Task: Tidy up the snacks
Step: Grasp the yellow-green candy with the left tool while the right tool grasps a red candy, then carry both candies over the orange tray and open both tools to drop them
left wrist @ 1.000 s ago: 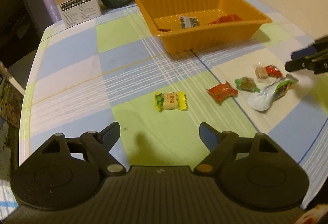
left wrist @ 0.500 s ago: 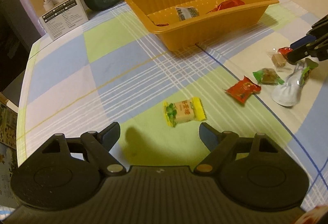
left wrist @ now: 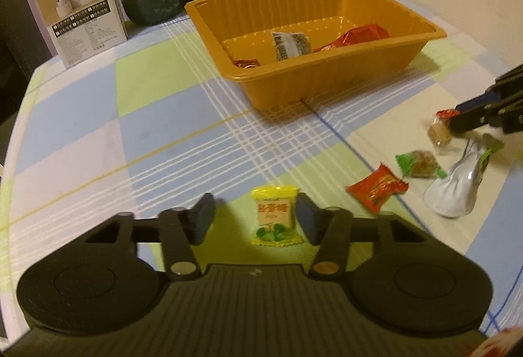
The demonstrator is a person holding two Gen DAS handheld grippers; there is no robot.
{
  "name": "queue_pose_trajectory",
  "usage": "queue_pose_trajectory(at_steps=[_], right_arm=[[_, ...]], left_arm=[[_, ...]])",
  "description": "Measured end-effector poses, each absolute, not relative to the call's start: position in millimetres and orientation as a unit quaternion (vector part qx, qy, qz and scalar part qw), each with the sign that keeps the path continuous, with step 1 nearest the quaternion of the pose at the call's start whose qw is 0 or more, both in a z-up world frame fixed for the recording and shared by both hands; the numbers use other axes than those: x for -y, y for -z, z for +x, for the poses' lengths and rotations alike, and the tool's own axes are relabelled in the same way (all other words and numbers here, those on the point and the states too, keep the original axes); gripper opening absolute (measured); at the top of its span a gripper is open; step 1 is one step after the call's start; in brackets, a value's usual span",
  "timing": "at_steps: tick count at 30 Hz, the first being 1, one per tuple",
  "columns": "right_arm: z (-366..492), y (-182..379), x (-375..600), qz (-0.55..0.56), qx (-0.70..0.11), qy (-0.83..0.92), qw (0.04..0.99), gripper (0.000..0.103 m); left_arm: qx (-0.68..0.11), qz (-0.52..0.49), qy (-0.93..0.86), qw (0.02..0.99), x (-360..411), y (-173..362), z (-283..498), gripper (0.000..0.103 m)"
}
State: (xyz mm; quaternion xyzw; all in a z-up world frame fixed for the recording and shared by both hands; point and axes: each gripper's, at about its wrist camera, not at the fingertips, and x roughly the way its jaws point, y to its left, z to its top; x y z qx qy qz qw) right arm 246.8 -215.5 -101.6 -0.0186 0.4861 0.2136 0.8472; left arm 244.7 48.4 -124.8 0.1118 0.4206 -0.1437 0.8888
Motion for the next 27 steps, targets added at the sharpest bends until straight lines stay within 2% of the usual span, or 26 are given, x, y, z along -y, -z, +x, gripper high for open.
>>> queue_pose_trajectory(at_steps=[1, 4, 11, 19, 27], right_arm=[[246, 102, 215, -0.019, -0.485, -0.213, 0.848, 0.022], [245, 102, 215, -0.019, -0.484, -0.212, 0.849, 0.022], [239, 101, 214, -0.023, -0.477, -0.207, 0.854, 0.02], [231, 91, 219, -0.02, -0.472, -0.2, 0.858, 0.019], [227, 61, 223, 0.0, -0.454, -0.196, 0.869, 0.019]], left_arm=[[-0.422, 0.108, 0.146, 0.888, -47, 125, 245, 0.041], [-0.428, 0.1, 0.15, 0.886, -43, 123, 244, 0.026], [-0.441, 0.057, 0.121, 0.887, -37, 120, 231, 0.019], [-0.445, 0.025, 0.109, 0.888, -31, 114, 207, 0.019], [-0.422, 0.019, 0.109, 0.9, -23, 81, 198, 0.019]])
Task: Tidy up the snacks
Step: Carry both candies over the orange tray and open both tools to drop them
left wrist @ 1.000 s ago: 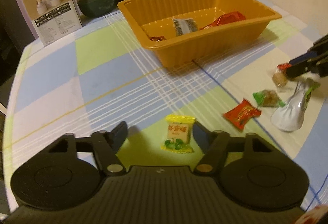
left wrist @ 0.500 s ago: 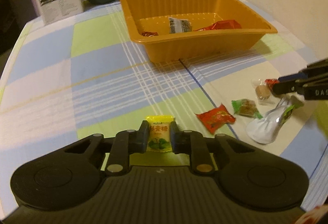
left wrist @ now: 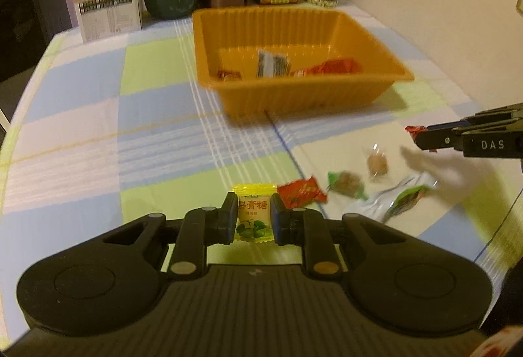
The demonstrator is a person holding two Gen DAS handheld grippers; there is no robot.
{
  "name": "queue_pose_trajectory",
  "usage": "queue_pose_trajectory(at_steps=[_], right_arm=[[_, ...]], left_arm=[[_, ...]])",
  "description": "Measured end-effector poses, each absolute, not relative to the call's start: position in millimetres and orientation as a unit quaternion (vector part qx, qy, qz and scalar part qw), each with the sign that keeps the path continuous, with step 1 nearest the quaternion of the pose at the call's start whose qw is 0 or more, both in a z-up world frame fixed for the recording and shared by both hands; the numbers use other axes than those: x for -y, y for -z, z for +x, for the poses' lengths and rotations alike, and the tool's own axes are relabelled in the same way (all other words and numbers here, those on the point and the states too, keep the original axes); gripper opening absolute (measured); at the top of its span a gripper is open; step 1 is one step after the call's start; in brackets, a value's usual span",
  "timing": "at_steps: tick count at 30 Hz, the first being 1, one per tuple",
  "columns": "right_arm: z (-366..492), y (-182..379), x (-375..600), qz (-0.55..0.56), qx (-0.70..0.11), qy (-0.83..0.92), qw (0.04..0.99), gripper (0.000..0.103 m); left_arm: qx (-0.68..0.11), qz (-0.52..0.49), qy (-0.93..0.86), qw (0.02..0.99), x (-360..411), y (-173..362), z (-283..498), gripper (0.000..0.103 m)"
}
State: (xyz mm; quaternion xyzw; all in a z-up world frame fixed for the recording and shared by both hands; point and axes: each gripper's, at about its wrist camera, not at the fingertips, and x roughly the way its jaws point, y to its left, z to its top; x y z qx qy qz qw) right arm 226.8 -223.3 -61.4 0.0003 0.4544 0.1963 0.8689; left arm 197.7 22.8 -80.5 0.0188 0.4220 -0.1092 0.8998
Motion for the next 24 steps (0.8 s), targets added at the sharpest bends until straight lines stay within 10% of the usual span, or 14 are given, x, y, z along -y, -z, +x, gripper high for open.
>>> queue_pose_trajectory(at_steps=[24], right_arm=[[218, -13, 223, 0.025, -0.406, -0.191, 0.893, 0.019]], left_arm=[[-0.379, -0.002, 0.111, 0.919, 8, 1, 206, 0.019]])
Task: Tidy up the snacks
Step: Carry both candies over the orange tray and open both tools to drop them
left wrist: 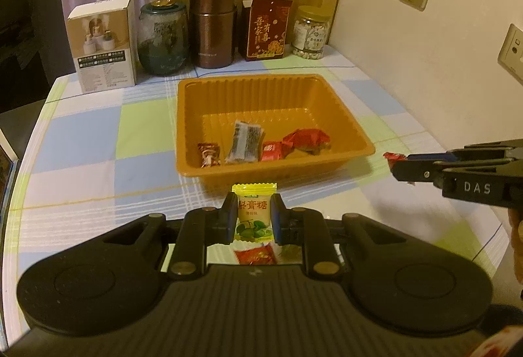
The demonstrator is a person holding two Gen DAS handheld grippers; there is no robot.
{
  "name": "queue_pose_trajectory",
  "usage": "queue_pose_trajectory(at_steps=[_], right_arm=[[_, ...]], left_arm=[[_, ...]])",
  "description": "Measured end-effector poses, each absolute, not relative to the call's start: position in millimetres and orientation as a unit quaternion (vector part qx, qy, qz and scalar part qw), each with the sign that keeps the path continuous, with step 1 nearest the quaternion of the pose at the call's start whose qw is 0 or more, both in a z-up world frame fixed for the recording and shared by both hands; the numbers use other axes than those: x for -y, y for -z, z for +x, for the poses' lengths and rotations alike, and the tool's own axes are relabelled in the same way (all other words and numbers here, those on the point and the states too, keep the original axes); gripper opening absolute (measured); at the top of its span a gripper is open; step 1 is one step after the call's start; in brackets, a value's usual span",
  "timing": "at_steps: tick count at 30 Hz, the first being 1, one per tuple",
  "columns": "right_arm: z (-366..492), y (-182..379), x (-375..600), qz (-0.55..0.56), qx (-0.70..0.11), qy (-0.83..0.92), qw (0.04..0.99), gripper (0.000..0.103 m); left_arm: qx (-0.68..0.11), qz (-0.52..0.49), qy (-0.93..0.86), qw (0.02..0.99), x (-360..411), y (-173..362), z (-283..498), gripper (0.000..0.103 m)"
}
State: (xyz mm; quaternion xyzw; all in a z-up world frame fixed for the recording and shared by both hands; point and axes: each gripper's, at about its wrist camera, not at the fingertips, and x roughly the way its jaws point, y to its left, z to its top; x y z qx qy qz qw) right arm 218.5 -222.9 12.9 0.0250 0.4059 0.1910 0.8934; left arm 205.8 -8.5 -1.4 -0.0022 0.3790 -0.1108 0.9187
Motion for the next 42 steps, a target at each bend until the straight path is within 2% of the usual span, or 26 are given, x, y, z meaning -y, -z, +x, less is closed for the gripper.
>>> queue_pose_trajectory(at_steps=[18, 42], right_arm=[[258, -18, 224, 0.026, -0.401, -0.187, 0.897, 0.019], [334, 7, 220, 0.036, -0.412, -0.173, 0.894, 0.019]], left_arm=[[-0.383, 0.003, 0.115, 0.917, 25, -3, 258, 0.019], [-0.4, 0.0, 0.097, 0.911, 20, 19, 340, 0.019]])
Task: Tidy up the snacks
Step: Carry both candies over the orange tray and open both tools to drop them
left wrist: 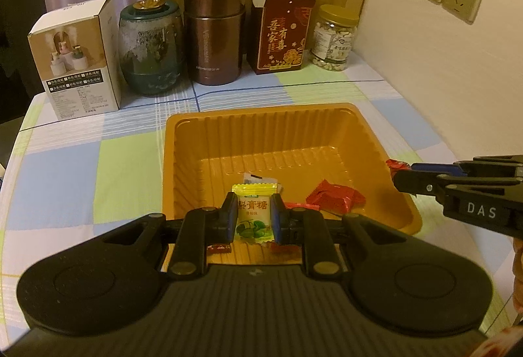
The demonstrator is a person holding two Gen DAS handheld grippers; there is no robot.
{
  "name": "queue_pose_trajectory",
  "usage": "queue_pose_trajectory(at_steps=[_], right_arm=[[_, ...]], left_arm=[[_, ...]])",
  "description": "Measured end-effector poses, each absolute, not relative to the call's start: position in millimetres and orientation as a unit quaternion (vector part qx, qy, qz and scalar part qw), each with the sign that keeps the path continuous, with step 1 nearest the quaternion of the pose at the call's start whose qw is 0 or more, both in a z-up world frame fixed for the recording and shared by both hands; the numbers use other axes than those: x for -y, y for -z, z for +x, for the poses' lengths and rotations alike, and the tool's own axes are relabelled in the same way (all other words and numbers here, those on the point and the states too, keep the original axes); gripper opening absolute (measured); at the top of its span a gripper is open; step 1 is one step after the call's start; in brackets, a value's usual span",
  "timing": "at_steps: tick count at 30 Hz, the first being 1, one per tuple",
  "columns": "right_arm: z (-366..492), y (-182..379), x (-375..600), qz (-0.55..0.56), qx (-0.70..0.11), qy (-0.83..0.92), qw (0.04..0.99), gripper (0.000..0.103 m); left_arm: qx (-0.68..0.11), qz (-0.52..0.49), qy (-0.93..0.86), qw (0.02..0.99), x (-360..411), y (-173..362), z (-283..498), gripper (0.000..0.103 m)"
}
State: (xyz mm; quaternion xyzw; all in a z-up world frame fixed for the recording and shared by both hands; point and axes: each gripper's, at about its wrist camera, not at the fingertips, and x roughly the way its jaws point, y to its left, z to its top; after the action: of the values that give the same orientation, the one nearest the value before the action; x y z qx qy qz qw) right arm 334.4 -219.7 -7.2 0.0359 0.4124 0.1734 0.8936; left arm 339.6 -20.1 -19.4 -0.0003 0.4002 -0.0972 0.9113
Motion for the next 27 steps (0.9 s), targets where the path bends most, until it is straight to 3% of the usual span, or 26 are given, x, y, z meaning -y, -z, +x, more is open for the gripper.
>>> queue_pose_trajectory(at_steps=[12, 14, 27], right_arm=[[344, 24, 216, 0.047, -0.427, -0.169, 0.887, 0.019], [345, 25, 216, 0.048, -0.428, -0.168, 0.887, 0.019], [345, 23, 217, 0.056, -0.427, -0.165, 0.887, 0.019]], left_arm=[[-0.405, 0.002, 0.088, 0.91, 21, 35, 352, 0.02], [-0.4, 0.004, 0.084, 0.912, 21, 37, 353, 0.029], [-0.399, -0.007, 0.073, 0.914, 7, 34, 347, 0.03]])
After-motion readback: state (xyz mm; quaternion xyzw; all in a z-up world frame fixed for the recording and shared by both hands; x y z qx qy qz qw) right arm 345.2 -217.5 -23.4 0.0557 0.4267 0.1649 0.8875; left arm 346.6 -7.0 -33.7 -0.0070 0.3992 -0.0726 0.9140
